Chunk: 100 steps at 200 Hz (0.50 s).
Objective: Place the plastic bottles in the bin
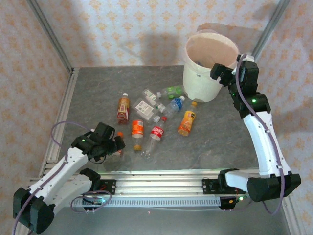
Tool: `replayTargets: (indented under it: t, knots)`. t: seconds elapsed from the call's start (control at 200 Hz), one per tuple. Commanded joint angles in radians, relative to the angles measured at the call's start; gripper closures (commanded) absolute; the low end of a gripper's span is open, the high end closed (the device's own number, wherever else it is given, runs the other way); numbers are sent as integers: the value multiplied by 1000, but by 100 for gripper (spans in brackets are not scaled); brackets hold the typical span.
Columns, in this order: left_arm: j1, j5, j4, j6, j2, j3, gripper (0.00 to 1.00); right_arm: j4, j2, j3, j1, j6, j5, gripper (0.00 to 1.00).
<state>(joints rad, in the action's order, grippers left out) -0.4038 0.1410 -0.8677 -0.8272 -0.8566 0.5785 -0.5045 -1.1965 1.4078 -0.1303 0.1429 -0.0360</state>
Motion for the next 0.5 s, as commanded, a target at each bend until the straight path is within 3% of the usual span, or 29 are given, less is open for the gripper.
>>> replayTargets:
  t: [0.0,0.425,0.495]
  knots:
    - [-25,7,69,52,-41,-23,0,17,8,-9,-5,4,33,1]
    - [-150,-58,137,122,-248,-66,0,15,65,-55,-5,-12,57,1]
    - [-154,-71,166,126,-259,-82,7,11,64,-54,-5,-14,56,1]
